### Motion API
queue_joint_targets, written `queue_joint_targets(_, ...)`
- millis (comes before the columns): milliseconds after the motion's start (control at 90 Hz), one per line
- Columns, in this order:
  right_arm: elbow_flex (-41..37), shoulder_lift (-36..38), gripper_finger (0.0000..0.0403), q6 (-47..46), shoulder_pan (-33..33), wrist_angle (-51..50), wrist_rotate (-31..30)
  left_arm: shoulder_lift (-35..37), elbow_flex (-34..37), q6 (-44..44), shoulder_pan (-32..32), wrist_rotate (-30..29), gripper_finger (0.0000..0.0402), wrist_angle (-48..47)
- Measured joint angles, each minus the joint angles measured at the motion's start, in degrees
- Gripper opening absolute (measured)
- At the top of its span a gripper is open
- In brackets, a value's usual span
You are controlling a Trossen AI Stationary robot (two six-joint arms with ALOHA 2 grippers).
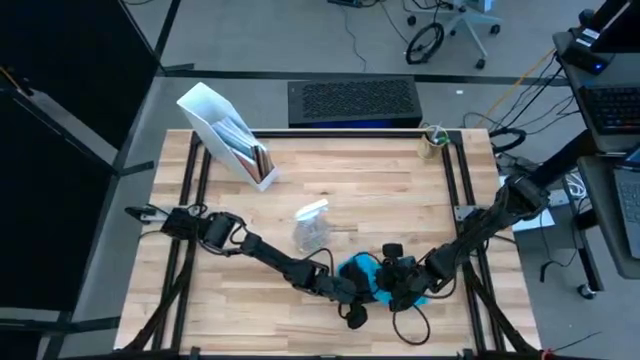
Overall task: Apply microfiber cloth
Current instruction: Wipe the front of the tablet with the blue microfiber cloth
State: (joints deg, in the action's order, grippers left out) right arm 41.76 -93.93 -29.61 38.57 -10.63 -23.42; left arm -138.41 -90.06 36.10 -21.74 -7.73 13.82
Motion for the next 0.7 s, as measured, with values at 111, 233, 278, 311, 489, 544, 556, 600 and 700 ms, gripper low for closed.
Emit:
queue_joint_targets(111, 0.15, -0.33, 0.0000, -1.94, 0.79, -3.94, 0.99, -0.02, 0.00, 0.04, 0.00, 0.02, 0.0000, 0.02)
queue_joint_targets(233, 0.08, 1.70, 0.0000, -4.22, 2.31, -10.74, 2.41, 0.00, 0.07, 0.05, 0.09, -0.02, 0.0000, 0.07)
queue_joint_targets(278, 0.02, 2.73, 0.0000, -5.12, 2.92, -12.95, 2.45, 0.00, 0.09, 0.20, 0.14, -0.05, 0.0000, 0.09)
queue_joint_targets(311, -0.07, 3.48, 0.0000, -5.79, 3.41, -14.30, 2.41, 0.00, 0.09, 0.41, 0.13, -0.25, 0.0000, 0.09)
queue_joint_targets(489, -0.33, 5.87, 0.0000, -9.63, 6.29, -18.62, 2.54, -0.01, 0.13, 0.48, 0.11, -0.31, 0.0000, 0.10)
queue_joint_targets(544, -0.31, 5.90, 0.0000, -11.29, 7.50, -19.42, 2.72, 0.00, 0.13, 0.46, 0.07, -0.31, 0.0000, 0.19)
queue_joint_targets(556, -0.31, 5.90, 0.0000, -11.62, 7.74, -19.60, 2.79, 0.00, 0.13, 0.45, 0.07, -0.31, 0.0000, 0.20)
queue_joint_targets(600, -0.31, 5.95, 0.0000, -13.26, 8.92, -20.38, 3.05, 0.00, 0.13, 0.48, 0.07, -0.26, 0.0000, 0.22)
queue_joint_targets(700, -0.31, 5.97, 0.0000, -17.10, 11.76, -21.60, 3.17, 0.00, 0.15, 0.50, 0.05, -0.22, 0.0000, 0.22)
